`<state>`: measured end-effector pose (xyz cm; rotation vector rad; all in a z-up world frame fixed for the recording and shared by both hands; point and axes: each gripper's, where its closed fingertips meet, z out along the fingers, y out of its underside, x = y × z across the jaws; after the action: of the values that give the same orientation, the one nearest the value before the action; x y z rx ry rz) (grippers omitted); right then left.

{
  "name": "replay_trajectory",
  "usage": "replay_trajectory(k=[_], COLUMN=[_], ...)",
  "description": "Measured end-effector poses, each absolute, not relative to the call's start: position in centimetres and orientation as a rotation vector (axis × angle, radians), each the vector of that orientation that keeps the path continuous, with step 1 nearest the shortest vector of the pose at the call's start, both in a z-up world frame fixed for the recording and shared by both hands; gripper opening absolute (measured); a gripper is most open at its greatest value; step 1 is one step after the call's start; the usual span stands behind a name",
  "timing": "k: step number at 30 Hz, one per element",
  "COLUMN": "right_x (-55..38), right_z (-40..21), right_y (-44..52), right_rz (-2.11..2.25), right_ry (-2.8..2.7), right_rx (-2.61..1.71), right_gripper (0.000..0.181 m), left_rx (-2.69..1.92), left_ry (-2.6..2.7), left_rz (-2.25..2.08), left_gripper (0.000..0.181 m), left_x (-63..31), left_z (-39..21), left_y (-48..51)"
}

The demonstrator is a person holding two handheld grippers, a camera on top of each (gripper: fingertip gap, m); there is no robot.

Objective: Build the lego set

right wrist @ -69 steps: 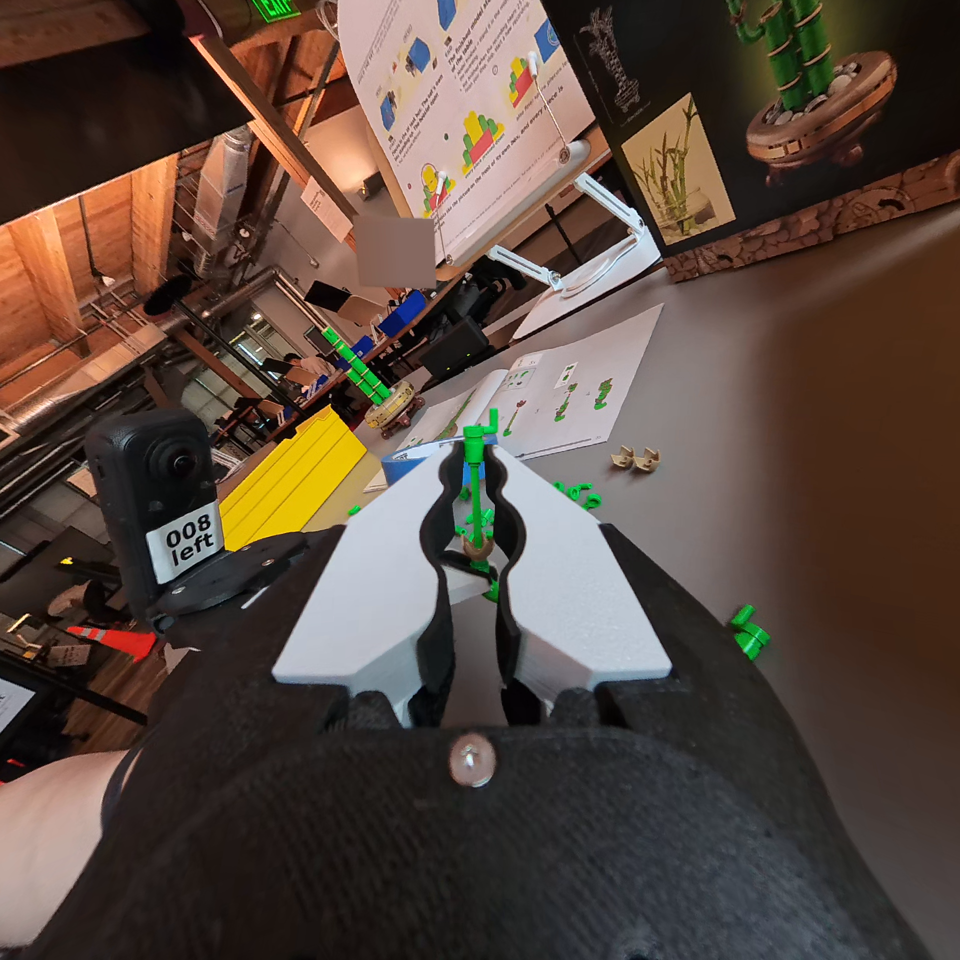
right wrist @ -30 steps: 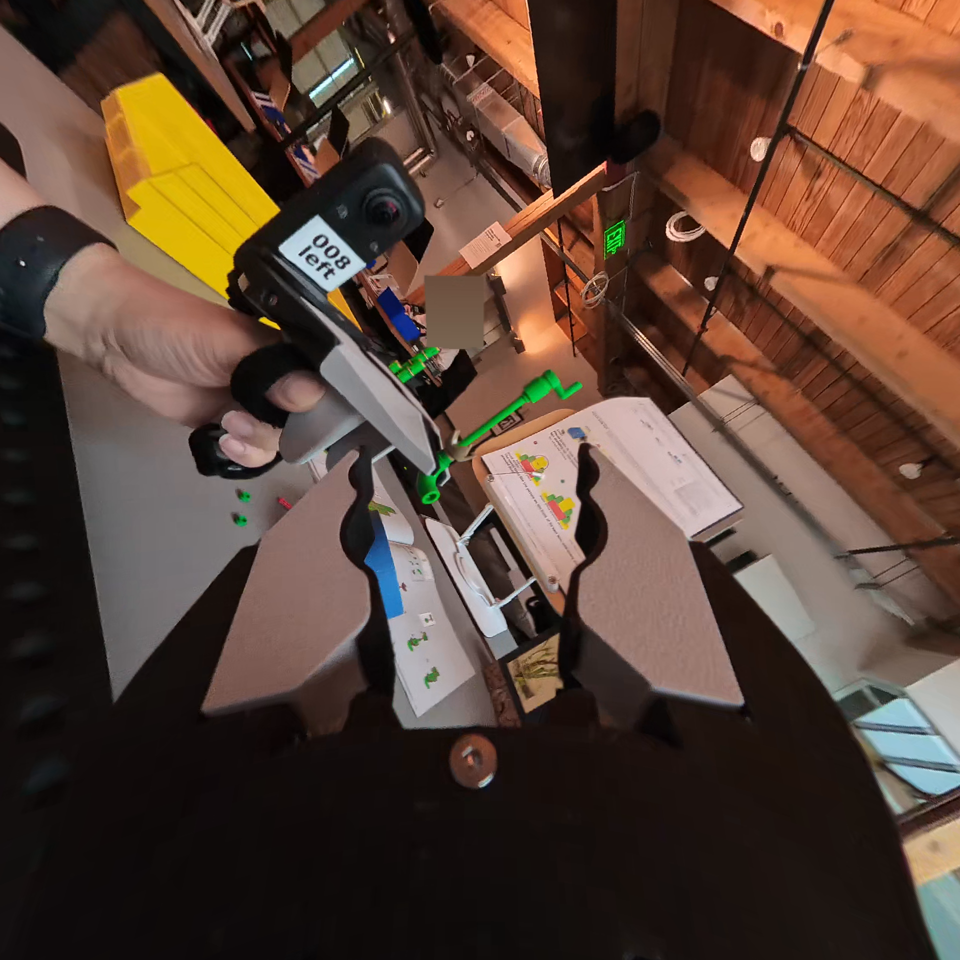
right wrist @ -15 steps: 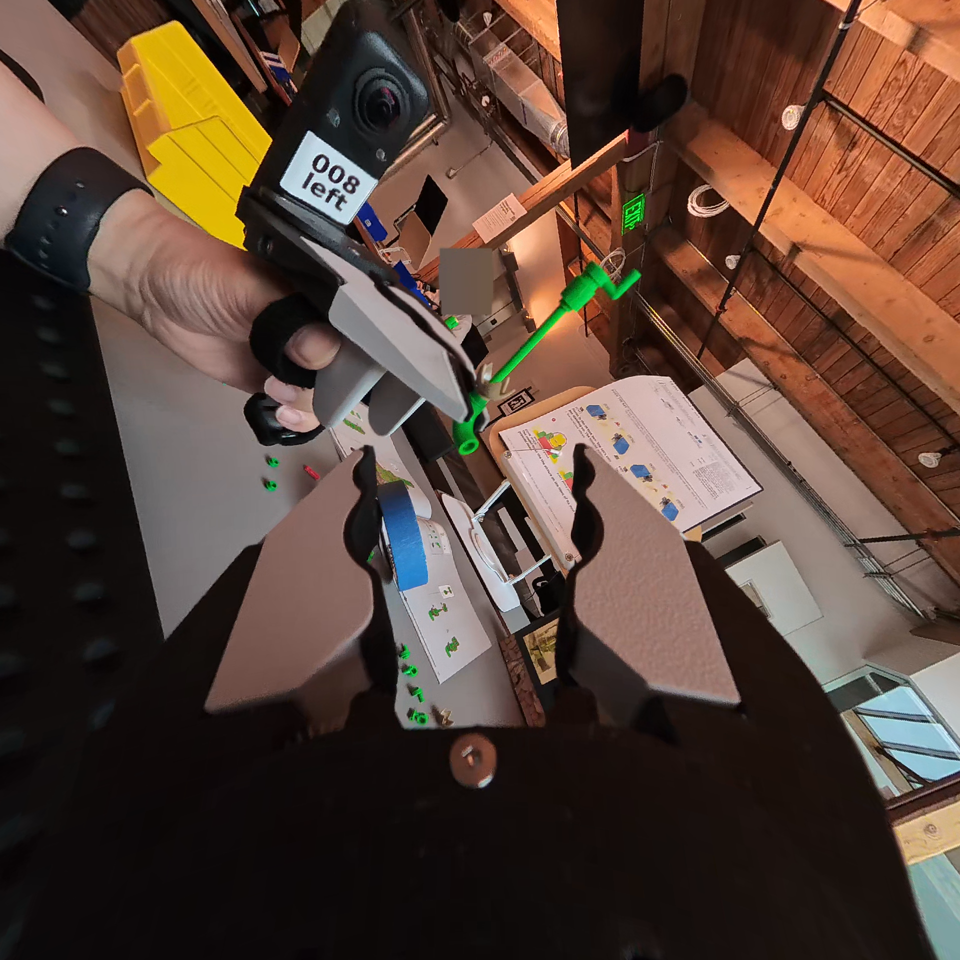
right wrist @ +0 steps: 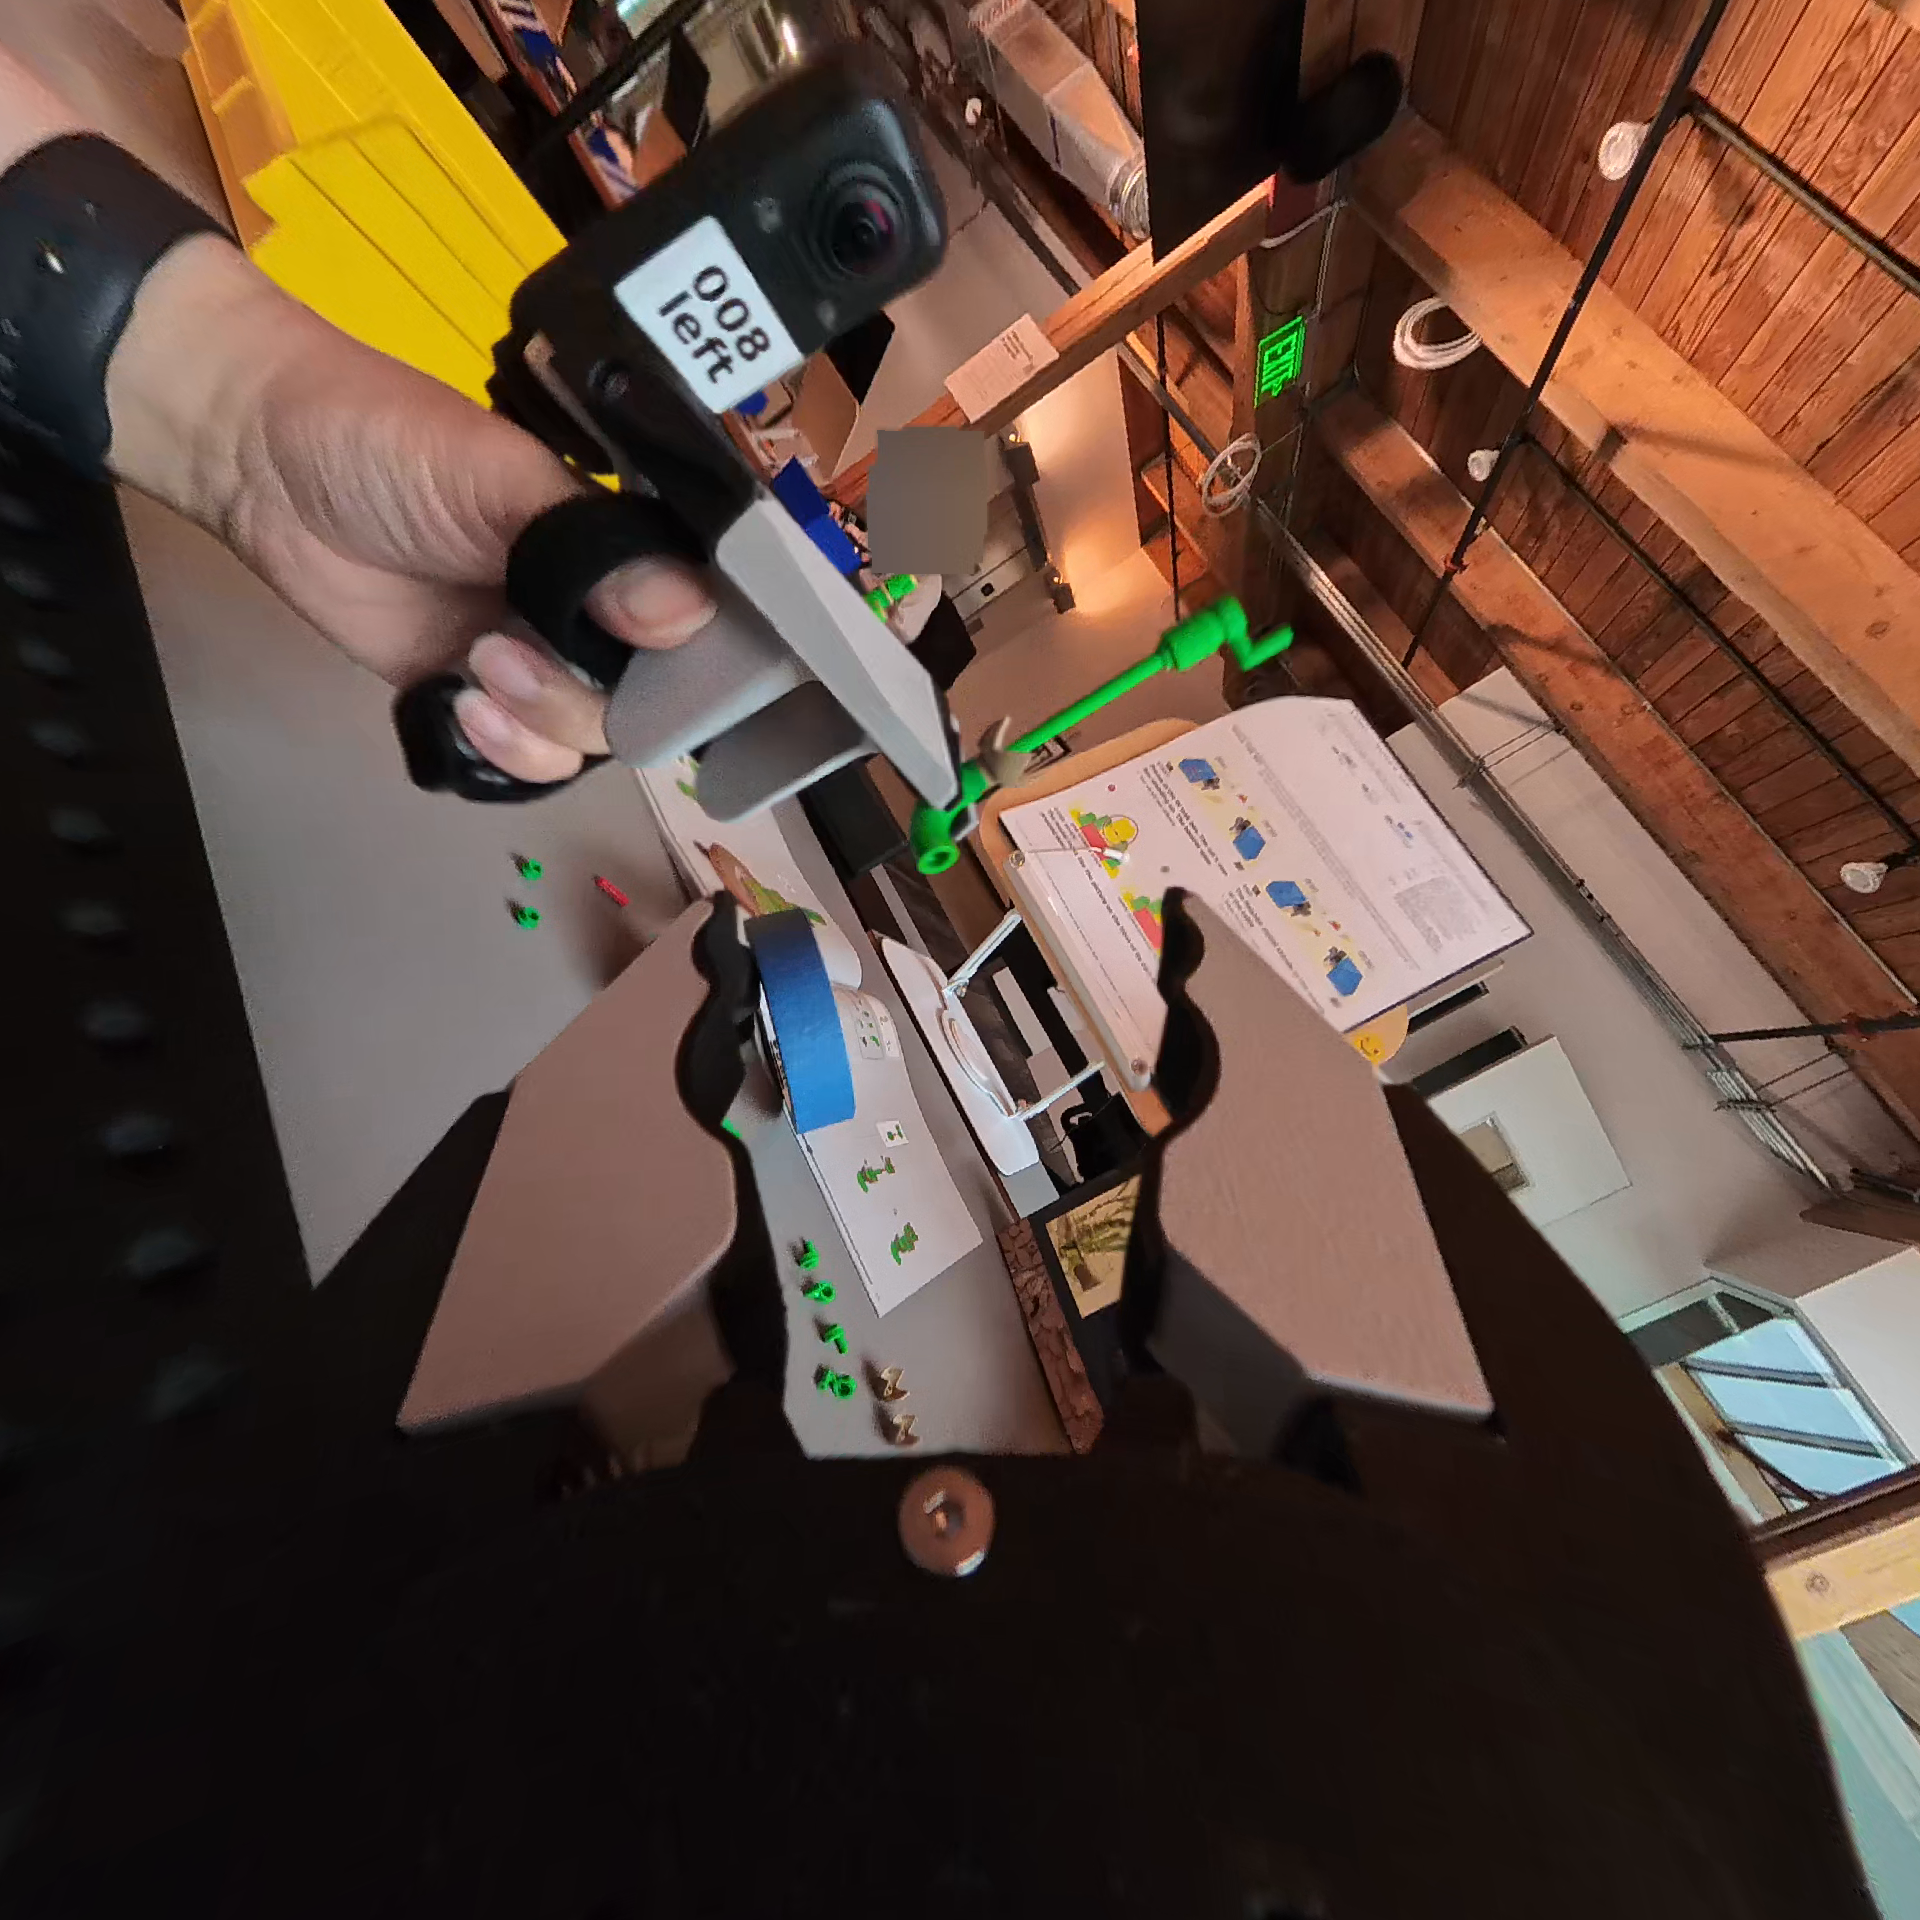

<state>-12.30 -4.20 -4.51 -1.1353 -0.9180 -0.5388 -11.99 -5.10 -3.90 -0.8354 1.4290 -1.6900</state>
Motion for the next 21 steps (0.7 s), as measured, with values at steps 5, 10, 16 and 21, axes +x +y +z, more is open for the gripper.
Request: replay_trajectory(k=[5, 10, 16, 21], right_x=[-11.4, -12.5, -13.7, -13.5], right_z=[-4.7, -6.4, -10.0, -10.8], right_y=[-1.3, 2.1, 4.8, 5.2], right_rz=[-0.507, -0.459, -0.343, -0.323], right_ry=[-0.926, -1.035, -1.083, -1.058], right_rx=[-1.243, -1.356, -1.534, -1.574], right_gripper=[0.1, 0.098, 0.093, 0.078], left_rx=[-1.317, -1.625, -1.769, -1.826], left_ry=[1.405, 1.418, 1.403, 1.404], left_rz=[-1.902, -1.85, -1.778, -1.777], left_gripper=[0.004, 0.005, 0.005, 0.006], left_x=[-11.6, -12.1, -12.2, -12.1], left_z=[-6.8, -10.4, -12.3, -13.1], left_y=[-1.4, 0.7, 1.8, 1.8])
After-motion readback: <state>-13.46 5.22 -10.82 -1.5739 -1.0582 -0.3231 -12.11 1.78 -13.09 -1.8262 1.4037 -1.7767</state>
